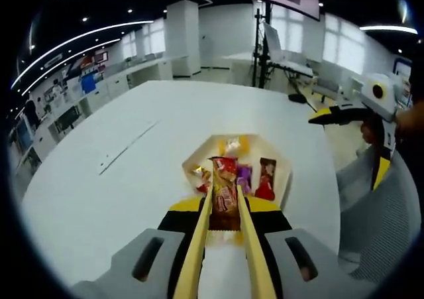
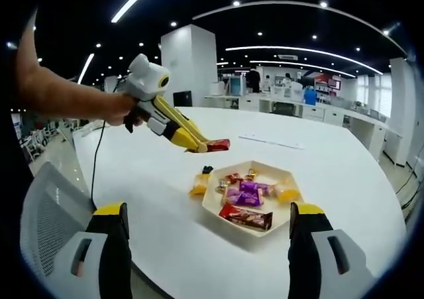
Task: Place the target food into the container with the food tongs after gripping and lifting it, then release it inside without dropping or visibly crushing the food.
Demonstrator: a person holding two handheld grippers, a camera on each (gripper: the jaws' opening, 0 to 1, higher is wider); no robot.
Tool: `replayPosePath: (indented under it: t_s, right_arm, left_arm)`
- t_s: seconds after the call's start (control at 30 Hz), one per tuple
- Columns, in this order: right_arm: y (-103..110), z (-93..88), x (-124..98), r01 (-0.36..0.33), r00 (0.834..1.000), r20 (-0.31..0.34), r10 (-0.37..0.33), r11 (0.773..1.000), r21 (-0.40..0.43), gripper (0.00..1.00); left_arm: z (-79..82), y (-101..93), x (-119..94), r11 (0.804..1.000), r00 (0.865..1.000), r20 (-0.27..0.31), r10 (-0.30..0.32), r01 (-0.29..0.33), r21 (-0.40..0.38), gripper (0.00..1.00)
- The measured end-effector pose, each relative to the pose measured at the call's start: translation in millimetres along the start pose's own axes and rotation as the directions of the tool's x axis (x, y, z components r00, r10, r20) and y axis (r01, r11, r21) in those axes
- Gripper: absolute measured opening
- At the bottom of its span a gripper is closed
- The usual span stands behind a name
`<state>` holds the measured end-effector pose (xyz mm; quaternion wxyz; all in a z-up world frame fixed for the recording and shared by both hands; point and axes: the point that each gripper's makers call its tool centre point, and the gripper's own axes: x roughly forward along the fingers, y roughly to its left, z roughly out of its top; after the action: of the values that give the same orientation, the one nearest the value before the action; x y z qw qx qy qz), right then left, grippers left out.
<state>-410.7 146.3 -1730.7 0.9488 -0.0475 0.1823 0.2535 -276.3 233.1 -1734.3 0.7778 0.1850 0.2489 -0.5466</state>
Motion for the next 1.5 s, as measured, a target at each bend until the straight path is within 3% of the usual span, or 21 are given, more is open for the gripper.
replayPosePath:
  t_s: [0.43, 0.57, 0.63, 0.67, 0.7, 0.73, 0.77, 0.87, 1.03, 1.13, 1.23, 1.5]
  right_arm:
    - [-2, 0.3, 0, 0.012, 1.000, -0.004, -0.012, 1.000, -0.008, 1.00]
    - [-8, 9.0, -5, 0.043, 0.998, 0.046, -0.042, 0.999, -0.024, 1.00]
    - [3, 4.7, 0, -0.025, 0.999, 0.028, 0.025, 1.000, -0.014, 1.00]
    - [17, -3.6, 4, -0.092, 0.996, -0.015, 0.092, 0.996, 0.012, 0.99]
    - [15, -6.3, 4, -0.077, 0.996, -0.039, 0.077, 0.997, 0.007, 0.99]
    - [6, -1.4, 3, -0.027, 1.000, -0.018, 0.026, 0.998, -0.057, 0.99]
    - [4, 1.5, 1, -0.009, 1.000, 0.001, 0.009, 0.998, -0.060, 0.99]
    - [0, 1.2, 0, -0.015, 1.000, 0.008, 0.014, 1.000, 0.009, 0.99]
    - [1, 0.3, 0, -0.007, 1.000, 0.001, 0.007, 1.000, -0.002, 0.99]
    - [-1, -6.3, 0, -0.001, 0.999, -0.036, 0.001, 1.000, -0.016, 0.93]
    - [-2, -0.7, -2, 0.002, 1.000, -0.003, -0.002, 1.000, -0.003, 0.93]
    - [-5, -1.3, -2, 0.013, 1.000, -0.004, -0.013, 1.000, 0.001, 0.92]
  left_arm:
    - [18.5, -5.0, 24, 0.999, 0.999, -0.004, -0.041, 0.041, 0.036, 0.19]
    - [20.4, -5.7, 30, 0.998, 0.999, -0.004, -0.051, 0.051, 0.040, 0.19]
    - [21.0, -6.4, 33, 0.998, 0.999, -0.005, -0.054, 0.054, 0.042, 0.19]
    - [21.8, -6.0, 36, 0.998, 0.998, -0.005, -0.055, 0.056, 0.042, 0.19]
    - [22.5, -6.3, 37, 0.997, 0.998, -0.006, -0.059, 0.059, 0.043, 0.19]
    - [23.7, -6.7, 40, 0.997, 0.998, -0.010, -0.055, 0.055, 0.051, 0.19]
    - [24.0, -6.1, 41, 0.997, 0.999, -0.015, -0.051, 0.052, 0.057, 0.19]
    - [26.7, -4.4, 47, 0.997, 0.998, -0.015, -0.054, 0.054, 0.055, 0.19]
    - [32.4, -6.2, 55, 0.995, 0.998, -0.019, -0.064, 0.066, 0.069, 0.18]
    - [32.9, -4.4, 61, 0.995, 0.997, -0.028, -0.066, 0.068, 0.078, 0.18]
    - [34.7, -2.5, 65, 0.995, 0.997, -0.035, -0.063, 0.066, 0.079, 0.18]
    - [41.9, 7.8, 82, 0.996, 0.998, -0.047, -0.046, 0.049, 0.071, 0.18]
